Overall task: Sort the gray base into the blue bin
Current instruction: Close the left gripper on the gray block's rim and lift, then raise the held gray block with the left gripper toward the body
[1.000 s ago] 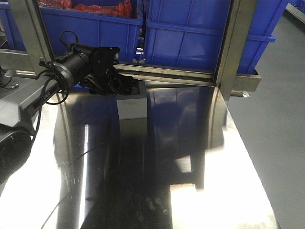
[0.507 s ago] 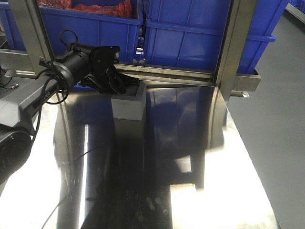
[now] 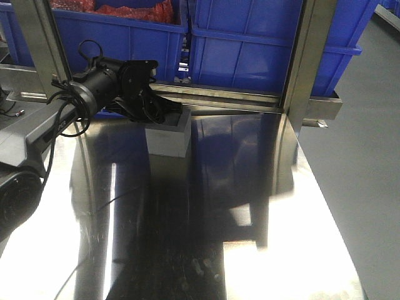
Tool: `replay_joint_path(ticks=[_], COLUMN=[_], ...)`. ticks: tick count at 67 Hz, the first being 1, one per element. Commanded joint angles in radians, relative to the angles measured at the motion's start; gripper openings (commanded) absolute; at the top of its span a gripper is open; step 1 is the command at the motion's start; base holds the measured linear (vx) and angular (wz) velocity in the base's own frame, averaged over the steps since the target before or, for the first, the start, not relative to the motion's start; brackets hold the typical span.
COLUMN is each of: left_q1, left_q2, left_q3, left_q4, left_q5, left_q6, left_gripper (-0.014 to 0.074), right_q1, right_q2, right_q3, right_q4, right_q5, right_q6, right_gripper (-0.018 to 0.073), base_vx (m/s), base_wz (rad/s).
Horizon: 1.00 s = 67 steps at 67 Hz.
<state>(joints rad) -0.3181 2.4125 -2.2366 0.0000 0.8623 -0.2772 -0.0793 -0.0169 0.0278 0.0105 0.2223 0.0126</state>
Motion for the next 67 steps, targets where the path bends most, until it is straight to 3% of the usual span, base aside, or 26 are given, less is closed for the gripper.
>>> replay_joint_path(ticks=[1,19,49,67], left_q1=[-0.017,-0.088,-0.117,-0.117], left_q2=[-0.111,-0.203,-0.409,-0.548], left_q3=[-0.025,-0.025,-0.025,-0.024], left_q4=[0.027,0.183,0.203,0.2], left_q5=[-0.086,-0.137,-0.124,0.024], left_q6=[0.012,0.007,0.012,0.095], left_gripper=[-0.0008,-0.0006,-0.0006,-0.0006], right_q1=[-0.002,-0.002,-0.002,-0.002], right_q2=[0.003,0.003,0.003,0.003], right_q3=[0.001,0.001,0.001,0.001], right_q4=[-0.005,-0.005,-0.005,-0.005], right_q5=[-0.075,-0.075,-0.075,-0.075], right_q6=[-0.013,-0.013,-0.013,-0.013], right_gripper=[-0.0005,-0.0005,-0.0005,-0.0005], base_vx=[0.0,0.0,0.0,0.0], base_wz=[0.0,0.0,0.0,0.0])
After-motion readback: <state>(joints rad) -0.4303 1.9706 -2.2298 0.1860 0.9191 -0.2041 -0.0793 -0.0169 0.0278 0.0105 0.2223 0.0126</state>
